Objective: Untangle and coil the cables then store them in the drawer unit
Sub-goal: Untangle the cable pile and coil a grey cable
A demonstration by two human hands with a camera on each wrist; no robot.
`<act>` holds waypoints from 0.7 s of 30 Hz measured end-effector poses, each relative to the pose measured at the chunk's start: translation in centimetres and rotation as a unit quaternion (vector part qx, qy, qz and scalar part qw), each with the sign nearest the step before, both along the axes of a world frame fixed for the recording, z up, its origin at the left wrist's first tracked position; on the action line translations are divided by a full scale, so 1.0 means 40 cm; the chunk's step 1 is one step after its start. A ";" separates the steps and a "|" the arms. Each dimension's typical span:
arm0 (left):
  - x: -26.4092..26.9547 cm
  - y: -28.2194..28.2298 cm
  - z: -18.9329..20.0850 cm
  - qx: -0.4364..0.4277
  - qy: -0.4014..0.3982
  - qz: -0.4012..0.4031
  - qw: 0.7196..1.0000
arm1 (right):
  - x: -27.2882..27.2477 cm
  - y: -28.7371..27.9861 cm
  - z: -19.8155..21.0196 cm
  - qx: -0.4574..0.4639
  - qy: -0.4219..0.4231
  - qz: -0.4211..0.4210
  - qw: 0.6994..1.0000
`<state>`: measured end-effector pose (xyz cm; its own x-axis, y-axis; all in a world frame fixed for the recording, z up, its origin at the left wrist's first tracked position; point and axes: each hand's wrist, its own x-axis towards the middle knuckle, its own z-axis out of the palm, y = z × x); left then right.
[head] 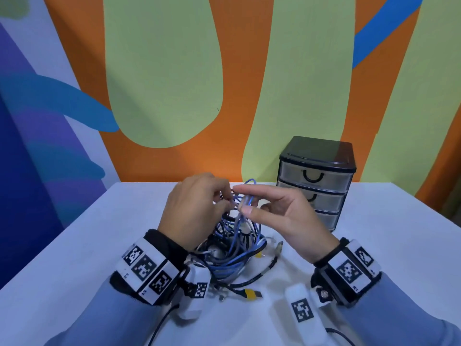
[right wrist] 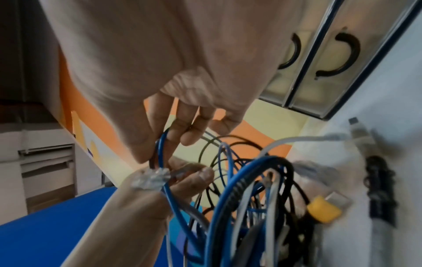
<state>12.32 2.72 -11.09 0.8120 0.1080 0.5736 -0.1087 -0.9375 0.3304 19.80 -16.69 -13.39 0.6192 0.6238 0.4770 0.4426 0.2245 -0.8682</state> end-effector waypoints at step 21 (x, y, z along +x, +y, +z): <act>-0.004 0.019 0.024 -0.424 -0.100 -0.136 0.890 | 0.050 -0.005 -0.013 0.075 0.272 -0.167 0.945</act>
